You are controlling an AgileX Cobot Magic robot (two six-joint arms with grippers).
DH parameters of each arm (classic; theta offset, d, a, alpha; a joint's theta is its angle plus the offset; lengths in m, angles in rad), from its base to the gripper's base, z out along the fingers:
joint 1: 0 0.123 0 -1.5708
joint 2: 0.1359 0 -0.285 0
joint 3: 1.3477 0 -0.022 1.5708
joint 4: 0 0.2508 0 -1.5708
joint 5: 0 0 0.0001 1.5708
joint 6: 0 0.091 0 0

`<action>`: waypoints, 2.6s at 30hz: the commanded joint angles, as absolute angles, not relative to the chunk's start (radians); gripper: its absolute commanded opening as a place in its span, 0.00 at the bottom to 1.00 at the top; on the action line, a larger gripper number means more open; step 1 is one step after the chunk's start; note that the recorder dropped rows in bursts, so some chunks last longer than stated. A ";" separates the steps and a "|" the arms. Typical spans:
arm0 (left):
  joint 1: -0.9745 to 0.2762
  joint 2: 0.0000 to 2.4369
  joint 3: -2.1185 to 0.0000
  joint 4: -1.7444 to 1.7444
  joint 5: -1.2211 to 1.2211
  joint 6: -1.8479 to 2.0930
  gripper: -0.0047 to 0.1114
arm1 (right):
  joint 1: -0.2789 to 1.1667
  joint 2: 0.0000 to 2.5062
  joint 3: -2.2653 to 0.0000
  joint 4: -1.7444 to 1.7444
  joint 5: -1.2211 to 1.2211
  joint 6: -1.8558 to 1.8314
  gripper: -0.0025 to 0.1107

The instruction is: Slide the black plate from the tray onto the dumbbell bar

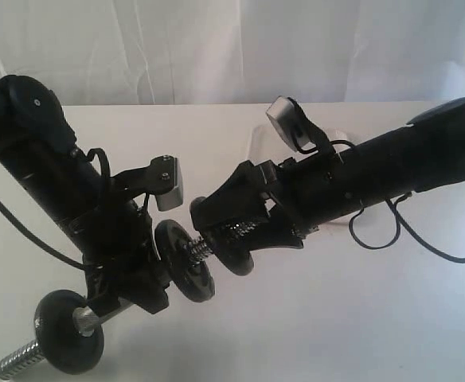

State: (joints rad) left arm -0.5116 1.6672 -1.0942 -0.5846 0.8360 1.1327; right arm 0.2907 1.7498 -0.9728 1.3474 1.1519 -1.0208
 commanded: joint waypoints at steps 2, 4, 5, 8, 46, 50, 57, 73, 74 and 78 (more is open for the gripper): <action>-0.512 1.615 -1.118 -0.731 0.885 1.121 0.04 | 0.298 1.735 -0.975 1.412 1.221 -1.035 0.02; -0.512 1.615 -1.118 -0.731 0.885 1.121 0.04 | 0.298 1.735 -0.975 1.410 1.221 -1.035 0.05; -0.512 1.615 -1.118 -0.731 0.885 1.121 0.04 | 0.298 1.735 -0.975 1.409 1.221 -1.035 0.08; -0.512 1.615 -1.118 -0.731 0.885 1.121 0.04 | 0.298 1.735 -0.975 1.409 1.221 -1.035 0.21; -0.512 1.615 -1.118 -0.731 0.887 1.121 0.04 | 0.298 1.735 -0.975 1.409 1.221 -1.035 0.85; -0.512 1.615 -1.118 -0.731 0.887 1.121 0.04 | 0.298 1.735 -0.975 1.409 1.221 -1.035 0.86; -0.512 1.615 -1.118 -0.731 0.887 1.120 0.04 | 0.298 1.735 -0.975 1.345 1.172 -0.997 0.95; -0.512 1.615 -1.118 -0.723 0.885 1.095 0.04 | 0.215 1.735 -1.035 1.296 1.221 -0.991 0.95; -0.512 1.615 -1.118 -0.723 0.885 1.095 0.04 | 0.204 1.735 -1.035 1.296 1.221 -0.991 0.95; -0.512 1.615 -1.118 -0.723 0.885 1.095 0.04 | 0.173 1.735 -1.035 1.296 1.221 -0.989 0.95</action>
State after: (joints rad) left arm -0.5116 1.6706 -1.0892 -0.5710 0.8104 1.1050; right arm 0.1984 1.7435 -1.0304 1.2975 1.2079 -0.9875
